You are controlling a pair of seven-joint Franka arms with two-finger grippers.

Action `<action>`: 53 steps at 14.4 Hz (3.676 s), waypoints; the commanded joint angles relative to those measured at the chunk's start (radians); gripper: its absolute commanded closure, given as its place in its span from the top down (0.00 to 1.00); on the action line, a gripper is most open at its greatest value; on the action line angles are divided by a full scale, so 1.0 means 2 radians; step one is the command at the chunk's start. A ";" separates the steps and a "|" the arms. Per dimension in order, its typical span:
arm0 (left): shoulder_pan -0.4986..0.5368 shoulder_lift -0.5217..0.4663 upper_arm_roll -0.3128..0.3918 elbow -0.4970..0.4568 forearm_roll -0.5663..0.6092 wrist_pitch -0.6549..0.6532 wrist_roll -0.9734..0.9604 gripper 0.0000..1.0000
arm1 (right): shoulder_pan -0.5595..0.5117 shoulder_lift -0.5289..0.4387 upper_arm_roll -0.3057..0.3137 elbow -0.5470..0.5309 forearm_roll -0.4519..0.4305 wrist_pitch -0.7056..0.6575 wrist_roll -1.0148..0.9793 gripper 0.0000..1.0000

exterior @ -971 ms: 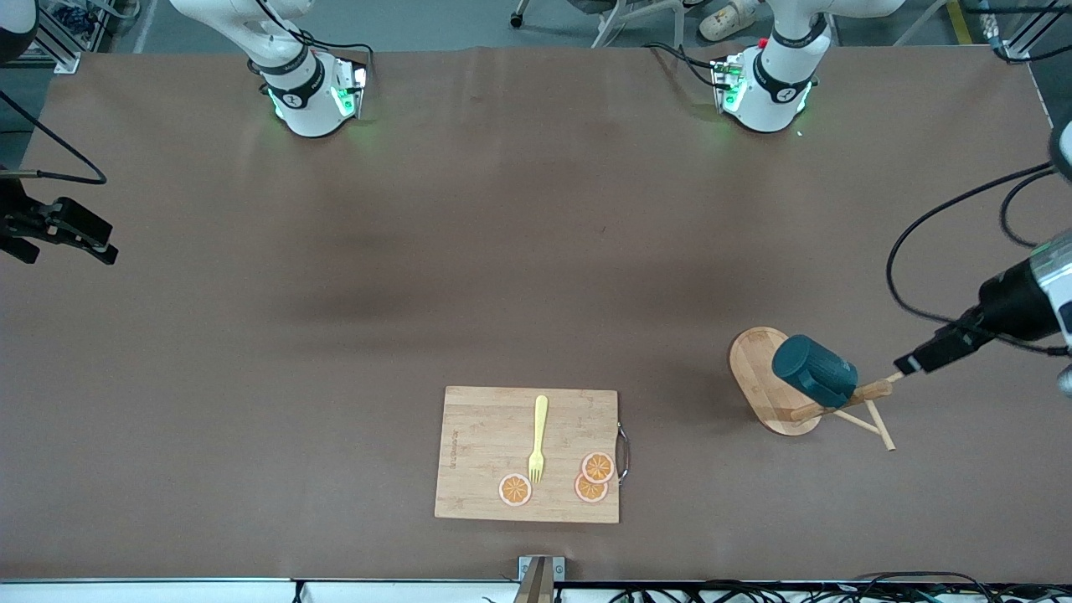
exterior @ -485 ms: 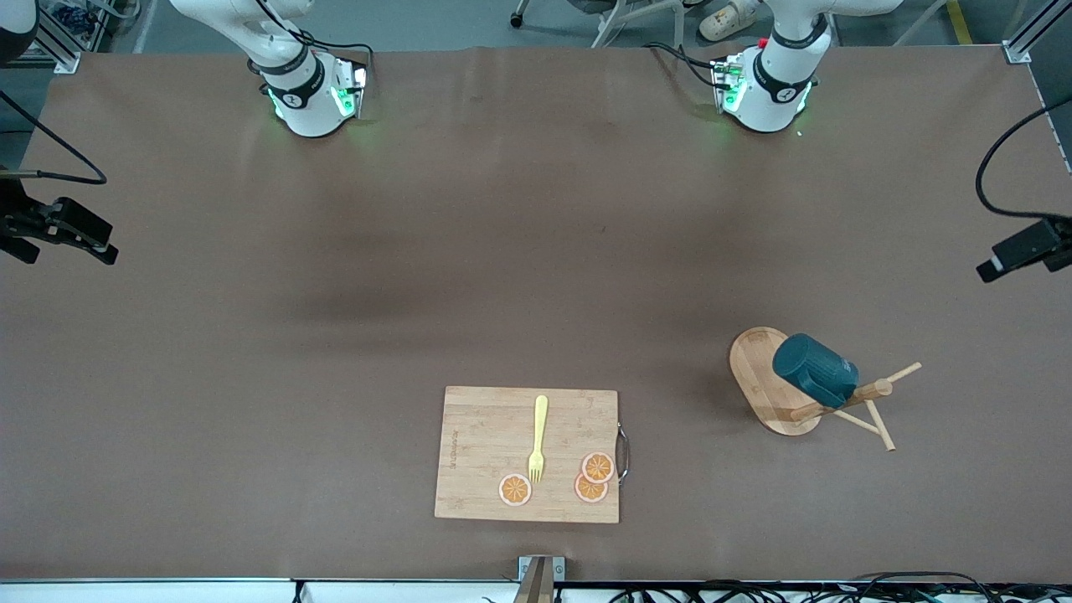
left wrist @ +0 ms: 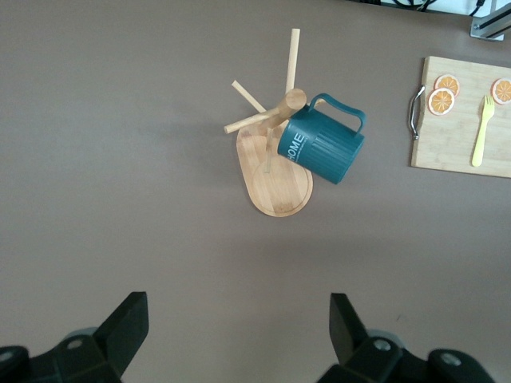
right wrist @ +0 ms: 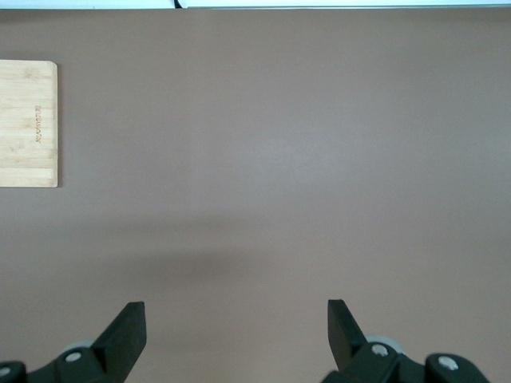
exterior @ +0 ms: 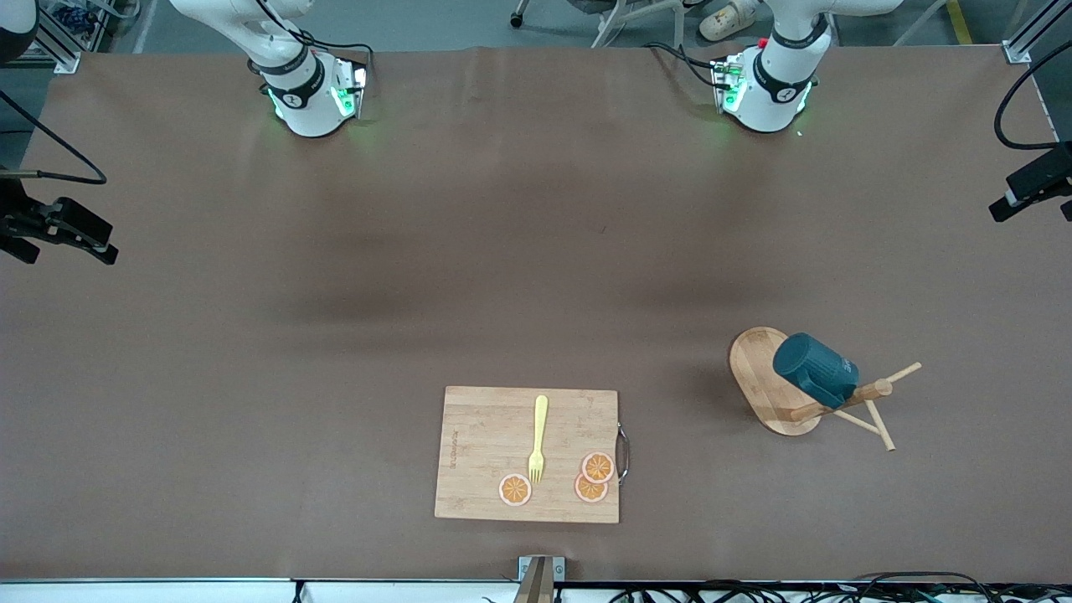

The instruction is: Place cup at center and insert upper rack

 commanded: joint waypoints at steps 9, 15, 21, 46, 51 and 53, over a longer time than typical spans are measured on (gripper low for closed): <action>0.077 -0.008 -0.100 -0.005 0.015 0.005 0.004 1.00 | 0.005 -0.009 -0.003 -0.008 0.001 0.003 -0.002 1.00; 0.046 -0.008 -0.085 -0.004 0.020 0.009 0.002 1.00 | 0.003 -0.010 -0.004 -0.009 0.001 0.000 -0.003 1.00; 0.052 -0.008 -0.089 -0.003 0.023 0.014 0.000 1.00 | 0.000 -0.009 -0.006 -0.012 0.001 0.000 -0.003 1.00; 0.052 -0.007 -0.123 -0.003 0.052 0.024 0.000 1.00 | 0.001 -0.010 -0.007 -0.011 0.001 0.002 -0.003 1.00; 0.051 -0.007 -0.122 -0.003 0.053 0.023 -0.002 1.00 | 0.001 -0.009 -0.007 -0.011 0.001 0.002 -0.003 1.00; 0.050 -0.007 -0.123 -0.004 0.053 0.024 -0.002 1.00 | 0.001 -0.009 -0.007 -0.011 0.001 0.002 -0.003 1.00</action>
